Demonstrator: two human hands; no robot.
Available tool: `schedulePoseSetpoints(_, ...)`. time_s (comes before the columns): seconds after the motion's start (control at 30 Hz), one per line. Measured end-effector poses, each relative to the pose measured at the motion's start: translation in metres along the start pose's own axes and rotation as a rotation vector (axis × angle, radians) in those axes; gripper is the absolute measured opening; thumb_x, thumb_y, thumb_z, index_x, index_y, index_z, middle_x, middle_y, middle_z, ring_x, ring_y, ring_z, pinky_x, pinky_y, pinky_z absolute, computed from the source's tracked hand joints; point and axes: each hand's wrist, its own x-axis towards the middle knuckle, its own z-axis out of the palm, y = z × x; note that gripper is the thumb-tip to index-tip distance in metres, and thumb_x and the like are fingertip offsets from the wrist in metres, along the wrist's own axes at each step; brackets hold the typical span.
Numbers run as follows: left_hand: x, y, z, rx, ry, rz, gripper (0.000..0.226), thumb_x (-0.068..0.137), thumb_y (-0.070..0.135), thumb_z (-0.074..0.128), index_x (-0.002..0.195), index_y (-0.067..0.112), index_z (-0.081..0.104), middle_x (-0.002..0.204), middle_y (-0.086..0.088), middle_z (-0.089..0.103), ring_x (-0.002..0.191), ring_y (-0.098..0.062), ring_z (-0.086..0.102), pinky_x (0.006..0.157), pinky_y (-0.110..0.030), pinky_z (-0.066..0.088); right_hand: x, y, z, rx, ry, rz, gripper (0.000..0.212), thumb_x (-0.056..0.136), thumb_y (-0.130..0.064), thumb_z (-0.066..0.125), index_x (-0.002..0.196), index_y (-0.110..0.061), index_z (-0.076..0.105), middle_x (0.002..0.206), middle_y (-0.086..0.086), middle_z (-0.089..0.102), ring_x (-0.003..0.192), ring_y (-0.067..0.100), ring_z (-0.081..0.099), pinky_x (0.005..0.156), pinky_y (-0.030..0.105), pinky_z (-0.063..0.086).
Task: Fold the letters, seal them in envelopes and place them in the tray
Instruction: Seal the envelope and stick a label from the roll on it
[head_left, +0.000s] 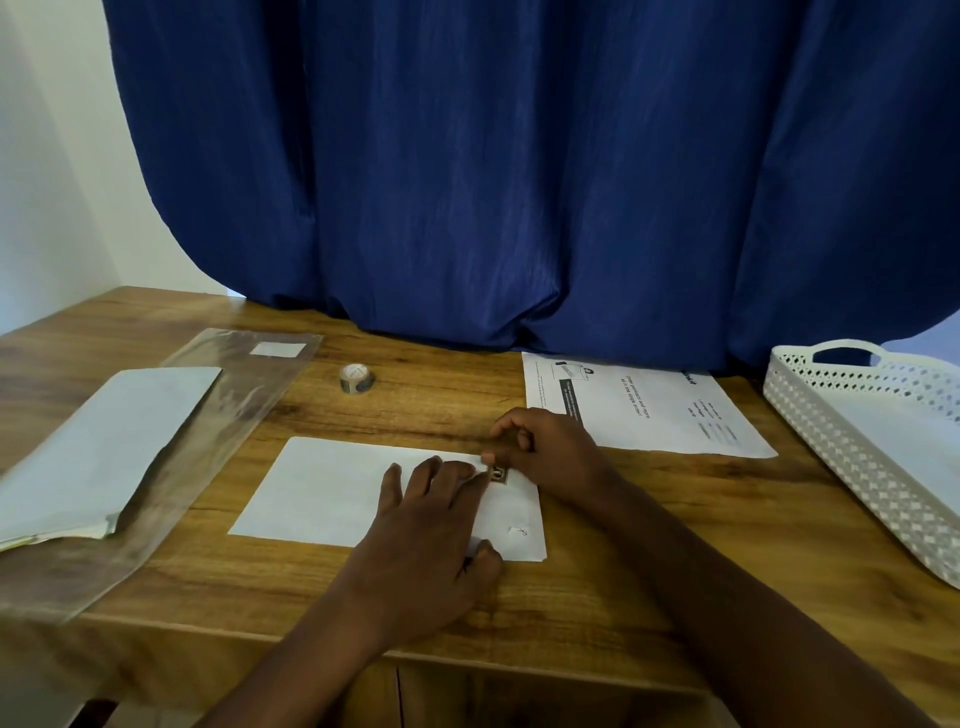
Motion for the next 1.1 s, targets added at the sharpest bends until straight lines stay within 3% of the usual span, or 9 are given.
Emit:
schedulePoseSetpoints(0.17, -0.001, 0.000, 0.001, -0.068, 0.037, -0.012, 0.080, 0.088, 0.067, 0.018, 0.155, 0.026, 0.028, 0.159, 0.009, 0.025, 0.149, -0.012, 0.019, 0.127, -0.051, 0.013, 0.001, -0.003, 0.002, -0.046, 0.042, 0.007, 0.010, 0.097, -0.036, 0.063, 0.103, -0.032, 0.070, 0.079, -0.023, 0.059, 0.075, -0.003, 0.054, 0.070, 0.023, 0.043)
schedulePoseSetpoints(0.23, -0.002, -0.001, 0.001, -0.138, 0.074, -0.015, 0.075, 0.090, 0.070, 0.024, 0.153, 0.030, 0.033, 0.159, 0.011, 0.026, 0.148, -0.010, 0.019, 0.127, -0.047, 0.016, 0.001, -0.002, -0.002, -0.038, 0.020, 0.007, 0.020, 0.103, -0.038, 0.052, 0.100, -0.028, 0.069, 0.087, -0.015, 0.066, 0.081, 0.004, 0.060, 0.074, 0.027, 0.048)
schedulePoseSetpoints(0.37, -0.003, -0.005, -0.003, -0.424, 0.203, -0.072, 0.056, 0.094, 0.066, 0.047, 0.144, 0.041, 0.041, 0.153, 0.021, 0.038, 0.138, -0.004, 0.033, 0.113, -0.024, 0.031, 0.002, 0.001, -0.013, 0.154, 0.062, 0.029, 0.029, 0.102, -0.047, 0.049, 0.091, -0.030, 0.069, 0.072, -0.010, 0.066, 0.071, 0.005, 0.063, 0.067, 0.026, 0.051)
schedulePoseSetpoints(0.43, -0.002, -0.015, -0.010, -0.442, 0.228, -0.084, 0.055, 0.094, 0.064, 0.052, 0.143, 0.042, 0.042, 0.150, 0.021, 0.044, 0.134, -0.003, 0.039, 0.114, -0.029, 0.036, 0.003, 0.000, -0.018, 0.232, 0.105, 0.039, 0.028, 0.101, -0.049, 0.050, 0.092, -0.032, 0.071, 0.073, -0.016, 0.068, 0.072, 0.001, 0.064, 0.065, 0.023, 0.050)
schedulePoseSetpoints(0.5, 0.003, -0.032, -0.020, -0.345, 0.166, -0.067, 0.064, 0.091, 0.068, 0.055, 0.148, 0.043, 0.038, 0.153, 0.020, 0.043, 0.137, -0.003, 0.037, 0.117, -0.032, 0.032, 0.006, -0.003, -0.021, 0.299, 0.133, 0.042, 0.026, 0.102, -0.045, 0.051, 0.092, -0.032, 0.071, 0.074, -0.020, 0.068, 0.074, -0.001, 0.064, 0.066, 0.020, 0.049)
schedulePoseSetpoints(0.7, 0.020, -0.072, -0.047, -0.215, -0.211, -0.077, 0.109, 0.064, 0.093, 0.061, 0.155, 0.048, 0.023, 0.159, 0.022, 0.032, 0.144, -0.006, 0.032, 0.116, -0.035, 0.035, 0.005, -0.009, -0.027, 0.411, 0.121, 0.054, 0.021, 0.100, -0.040, 0.056, 0.095, -0.029, 0.073, 0.074, -0.007, 0.071, 0.067, -0.001, 0.064, 0.063, 0.018, 0.046)
schedulePoseSetpoints(0.8, 0.029, -0.072, -0.052, -0.182, -0.224, -0.051, 0.110, 0.061, 0.091, 0.067, 0.154, 0.051, 0.024, 0.152, 0.019, 0.037, 0.140, -0.009, 0.034, 0.113, -0.039, 0.038, 0.003, -0.012, -0.029, 0.421, 0.094, 0.031, 0.021, 0.098, -0.044, 0.060, 0.092, -0.028, 0.072, 0.076, -0.005, 0.072, 0.065, -0.002, 0.062, 0.061, 0.019, 0.044)
schedulePoseSetpoints(0.9, 0.034, -0.070, -0.057, -0.198, -0.239, -0.049, 0.115, 0.056, 0.086, 0.076, 0.153, 0.054, 0.022, 0.151, 0.017, 0.035, 0.139, -0.011, 0.032, 0.113, -0.042, 0.040, 0.001, -0.015, -0.029, 0.390, 0.032, 0.025, 0.020, 0.094, -0.044, 0.065, 0.097, -0.026, 0.073, 0.083, -0.008, 0.072, 0.078, 0.006, 0.066, 0.069, 0.025, 0.052)
schedulePoseSetpoints(1.1, 0.047, -0.051, -0.061, -0.040, -0.101, 0.057, 0.127, 0.051, 0.078, 0.083, 0.150, 0.059, 0.006, 0.154, 0.018, 0.022, 0.138, -0.008, 0.023, 0.104, -0.031, 0.037, 0.001, -0.017, -0.037, 0.363, -0.231, 0.053, 0.023, 0.086, -0.043, 0.075, 0.099, -0.026, 0.080, 0.095, -0.010, 0.078, 0.090, 0.009, 0.072, 0.083, 0.030, 0.058)
